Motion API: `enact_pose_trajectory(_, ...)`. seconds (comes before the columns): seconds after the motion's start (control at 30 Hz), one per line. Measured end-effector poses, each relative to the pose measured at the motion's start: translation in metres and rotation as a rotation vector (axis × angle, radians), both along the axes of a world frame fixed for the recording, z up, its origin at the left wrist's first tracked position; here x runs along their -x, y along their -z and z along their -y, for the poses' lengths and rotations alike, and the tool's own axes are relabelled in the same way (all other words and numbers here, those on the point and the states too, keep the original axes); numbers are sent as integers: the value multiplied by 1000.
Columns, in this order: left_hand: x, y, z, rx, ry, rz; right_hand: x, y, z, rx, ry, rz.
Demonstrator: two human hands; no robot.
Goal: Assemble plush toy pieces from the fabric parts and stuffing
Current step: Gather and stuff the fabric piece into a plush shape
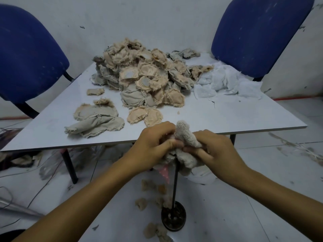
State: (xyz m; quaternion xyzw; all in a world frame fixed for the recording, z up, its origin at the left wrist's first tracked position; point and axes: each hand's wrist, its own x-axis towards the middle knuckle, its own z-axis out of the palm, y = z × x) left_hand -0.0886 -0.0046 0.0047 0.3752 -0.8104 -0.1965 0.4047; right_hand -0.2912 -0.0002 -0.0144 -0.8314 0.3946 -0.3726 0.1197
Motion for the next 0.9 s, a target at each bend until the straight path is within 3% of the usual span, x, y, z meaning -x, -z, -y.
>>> enact_pose_trajectory(0.07, 1, -5, 2, 31, 7, -129, -2, -4, 0, 120, 40, 79)
enact_pose_trajectory(0.17, -3, -2, 7, -26, 27, -62, -2, -2, 4, 200, 11, -15)
enact_pose_trajectory(0.23, -6, 3, 7, -113, 23, 49, -3, 4, 5, 117, -5, -78)
enact_pose_trajectory(0.37, -10, 2, 12, -161, 51, 83, 0, 3, 11, -20, -22, 36)
enact_pose_trajectory(0.57, -9, -14, 13, -189, 112, -364, -5, -27, 7, 45, -26, 416)
enact_pose_trajectory(0.67, -13, -17, 17, -163, 120, -98, -10, -34, 7, 106, -64, 294)
enact_pose_trajectory(0.73, -16, -8, 16, -202, 89, 92, -14, -21, 6, 28, -86, 166)
enact_pose_trajectory(0.9, -22, -6, 11, -348, 161, -68, -15, -7, 6, -175, -115, 194)
